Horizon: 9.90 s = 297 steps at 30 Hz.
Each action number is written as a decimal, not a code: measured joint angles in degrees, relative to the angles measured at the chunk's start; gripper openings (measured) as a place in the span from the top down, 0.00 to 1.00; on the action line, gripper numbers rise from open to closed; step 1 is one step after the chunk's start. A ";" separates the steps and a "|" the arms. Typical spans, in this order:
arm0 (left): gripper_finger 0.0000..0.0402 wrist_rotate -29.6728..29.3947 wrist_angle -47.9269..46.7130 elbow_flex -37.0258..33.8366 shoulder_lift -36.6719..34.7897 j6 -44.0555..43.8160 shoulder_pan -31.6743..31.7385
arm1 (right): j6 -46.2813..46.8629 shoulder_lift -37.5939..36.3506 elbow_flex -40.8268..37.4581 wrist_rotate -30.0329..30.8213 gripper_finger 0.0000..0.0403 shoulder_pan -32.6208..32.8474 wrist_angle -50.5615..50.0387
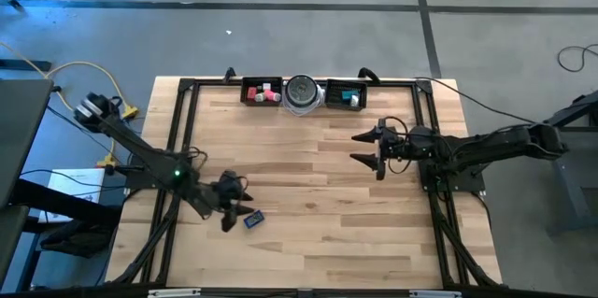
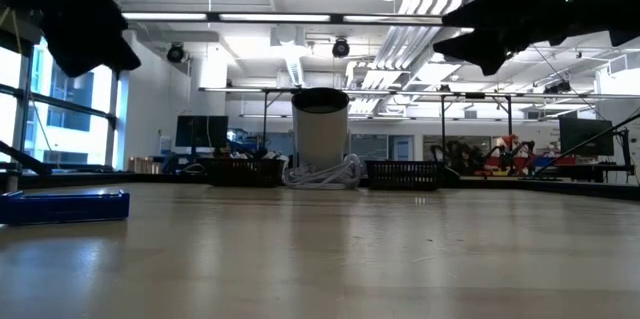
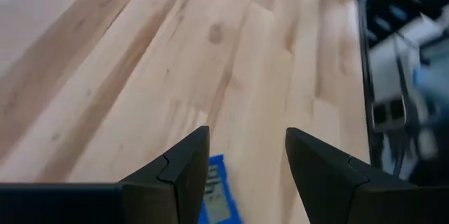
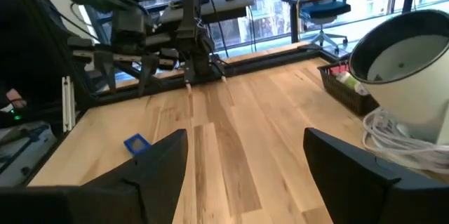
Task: Pick & Place Office items
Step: Put the blue digital clock into the right black basket
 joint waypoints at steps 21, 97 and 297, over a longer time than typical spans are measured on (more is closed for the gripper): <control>0.54 18.25 -32.45 19.37 16.01 -29.24 4.39 | -1.79 -0.04 -0.02 -1.95 0.33 0.00 -5.67; 0.54 26.69 -34.19 32.16 39.89 -11.75 8.92 | 1.73 -0.04 -0.04 -0.24 0.33 6.05 -8.69; 0.68 -4.83 -9.41 23.23 17.62 54.05 30.90 | 13.51 29.88 15.96 -11.64 0.33 -4.52 11.11</control>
